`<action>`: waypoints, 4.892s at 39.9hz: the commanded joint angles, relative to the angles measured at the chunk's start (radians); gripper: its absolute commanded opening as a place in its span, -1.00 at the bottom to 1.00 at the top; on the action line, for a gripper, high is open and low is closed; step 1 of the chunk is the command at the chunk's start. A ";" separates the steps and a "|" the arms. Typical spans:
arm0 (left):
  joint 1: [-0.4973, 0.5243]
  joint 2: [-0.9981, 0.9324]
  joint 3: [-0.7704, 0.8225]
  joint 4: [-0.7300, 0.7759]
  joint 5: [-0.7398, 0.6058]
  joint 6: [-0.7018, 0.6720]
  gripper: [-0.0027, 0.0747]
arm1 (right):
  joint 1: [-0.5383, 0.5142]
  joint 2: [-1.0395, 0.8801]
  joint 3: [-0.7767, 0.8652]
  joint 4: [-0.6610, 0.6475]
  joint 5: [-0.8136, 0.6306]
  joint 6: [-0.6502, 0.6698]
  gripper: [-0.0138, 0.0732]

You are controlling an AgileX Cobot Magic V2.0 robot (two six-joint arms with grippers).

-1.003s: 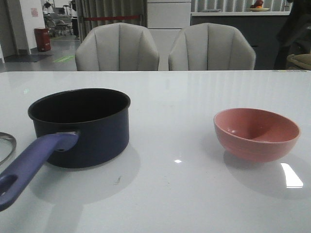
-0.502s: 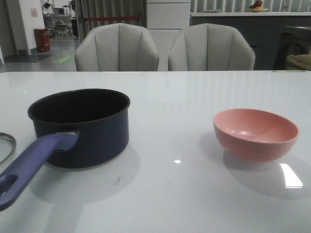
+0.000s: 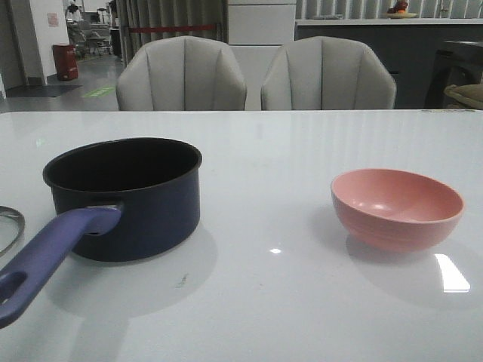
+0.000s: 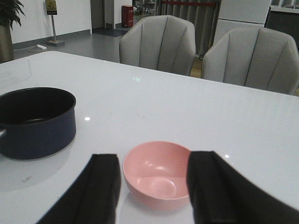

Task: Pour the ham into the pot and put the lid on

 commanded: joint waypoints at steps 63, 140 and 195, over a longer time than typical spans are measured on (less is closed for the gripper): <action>0.158 1.062 -0.542 0.193 0.210 -0.306 0.58 | 0.001 0.011 -0.025 0.012 -0.067 -0.004 -0.32; 0.304 1.762 -0.948 0.016 0.495 -0.172 0.58 | 0.001 0.011 -0.025 0.012 -0.067 -0.004 -0.32; 0.276 1.744 -0.961 0.044 0.523 -0.158 -0.54 | 0.001 0.011 -0.025 0.012 -0.067 -0.004 -0.32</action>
